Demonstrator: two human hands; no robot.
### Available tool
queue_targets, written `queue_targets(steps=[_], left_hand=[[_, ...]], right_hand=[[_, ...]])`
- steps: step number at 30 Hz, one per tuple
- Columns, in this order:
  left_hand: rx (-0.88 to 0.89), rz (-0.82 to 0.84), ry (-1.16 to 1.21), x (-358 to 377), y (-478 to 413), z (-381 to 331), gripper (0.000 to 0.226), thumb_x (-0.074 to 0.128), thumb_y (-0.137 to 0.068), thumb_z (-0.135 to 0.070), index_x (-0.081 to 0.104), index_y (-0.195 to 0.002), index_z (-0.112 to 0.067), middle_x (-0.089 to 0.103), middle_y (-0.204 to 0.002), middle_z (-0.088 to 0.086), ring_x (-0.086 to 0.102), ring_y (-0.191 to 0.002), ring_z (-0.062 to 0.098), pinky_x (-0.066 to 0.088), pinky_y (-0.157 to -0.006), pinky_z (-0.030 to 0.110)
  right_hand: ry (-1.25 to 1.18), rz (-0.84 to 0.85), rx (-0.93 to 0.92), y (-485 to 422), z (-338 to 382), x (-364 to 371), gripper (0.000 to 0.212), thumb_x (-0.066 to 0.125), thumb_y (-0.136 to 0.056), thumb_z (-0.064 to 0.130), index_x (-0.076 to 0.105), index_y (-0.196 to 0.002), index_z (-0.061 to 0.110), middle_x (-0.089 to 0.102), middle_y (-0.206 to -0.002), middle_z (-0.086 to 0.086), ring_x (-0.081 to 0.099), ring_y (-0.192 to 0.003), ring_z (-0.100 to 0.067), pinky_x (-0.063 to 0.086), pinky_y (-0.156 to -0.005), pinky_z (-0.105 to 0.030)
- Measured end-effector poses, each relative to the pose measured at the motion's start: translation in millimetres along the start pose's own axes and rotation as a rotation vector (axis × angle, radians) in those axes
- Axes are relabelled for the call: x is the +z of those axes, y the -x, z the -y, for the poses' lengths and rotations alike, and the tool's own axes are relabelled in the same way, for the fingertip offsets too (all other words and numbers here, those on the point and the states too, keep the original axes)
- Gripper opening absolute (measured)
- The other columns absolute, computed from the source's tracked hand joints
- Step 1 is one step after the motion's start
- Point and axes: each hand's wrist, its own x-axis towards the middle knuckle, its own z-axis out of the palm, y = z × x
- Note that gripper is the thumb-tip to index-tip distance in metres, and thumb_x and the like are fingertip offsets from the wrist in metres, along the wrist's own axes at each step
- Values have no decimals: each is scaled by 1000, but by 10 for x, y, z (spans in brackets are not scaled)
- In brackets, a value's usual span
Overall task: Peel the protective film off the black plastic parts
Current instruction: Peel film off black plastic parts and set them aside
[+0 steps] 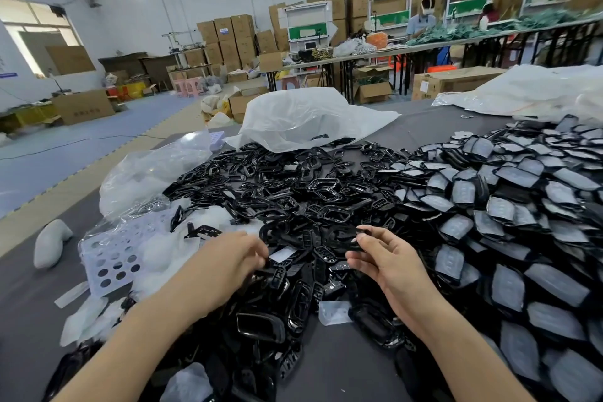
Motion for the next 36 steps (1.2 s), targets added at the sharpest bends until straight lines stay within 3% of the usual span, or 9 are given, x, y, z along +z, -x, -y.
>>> queue_targets(steps=[3,5,7,12,18,26,29,33,36], left_hand=[[-62,-274,493,72,23,-217,16,63,-96,-19,70,-94,-34,69,-77,-21,61,-75,-7,43,-67,7],[-68,-298,638,234,18,-419,21,62,-96,-16,71,-94,-36,69,-76,-27,60,-69,-10,41,-64,5],[-90,-312,720,426,-5,-581,23,61,-97,-15,70,-98,-36,70,-84,-21,61,-77,-8,41,-69,8],[-172,-373,862,687,-35,-688,25,60,-98,-17,72,-111,-34,71,-96,-15,62,-90,-4,48,-86,19],[-175,-355,987,727,-6,-681,21,66,-95,-17,73,-102,-36,72,-84,-15,62,-72,-4,47,-71,8],[-128,-459,869,747,5,-741,21,67,-93,-14,72,-92,-34,65,-100,-12,62,-91,-2,43,-78,6],[-129,-462,902,741,20,-737,18,64,-95,-17,70,-94,-34,66,-100,-14,62,-92,0,45,-78,9],[-119,-427,1010,736,34,-753,15,60,-98,-16,66,-100,-30,68,-78,-9,64,-71,3,48,-69,12],[-128,-412,1043,747,30,-756,19,59,-98,-18,58,-111,-32,65,-76,-7,65,-71,6,49,-69,12]], right_hand=[[38,1,-10,7,-6,11,10,62,-97,3,66,-106,4,70,-70,4,72,-69,-15,58,-63,-21],[77,0,-26,15,-15,28,10,62,-97,4,66,-105,5,70,-71,4,73,-69,-15,59,-63,-22],[118,-8,-50,21,-25,38,10,62,-97,6,67,-105,8,72,-71,4,73,-71,-15,59,-64,-23],[168,-19,-89,35,-44,20,12,63,-97,8,71,-105,11,73,-76,3,74,-74,-16,58,-65,-21],[333,13,-152,96,-34,50,16,65,-97,10,75,-103,21,76,-80,-1,74,-75,-13,57,-65,-20],[321,67,-153,175,7,86,17,67,-95,12,79,-100,23,78,-90,-6,75,-80,-18,58,-67,-21],[290,120,-128,207,-3,116,17,67,-96,13,79,-100,24,77,-92,-7,76,-84,-20,59,-70,-23],[209,145,-92,227,-11,138,15,70,-92,17,80,-101,24,77,-92,-6,76,-85,-20,59,-72,-24],[164,173,-69,243,-6,138,20,73,-83,26,80,-101,22,77,-96,-10,76,-87,-21,59,-73,-23]])
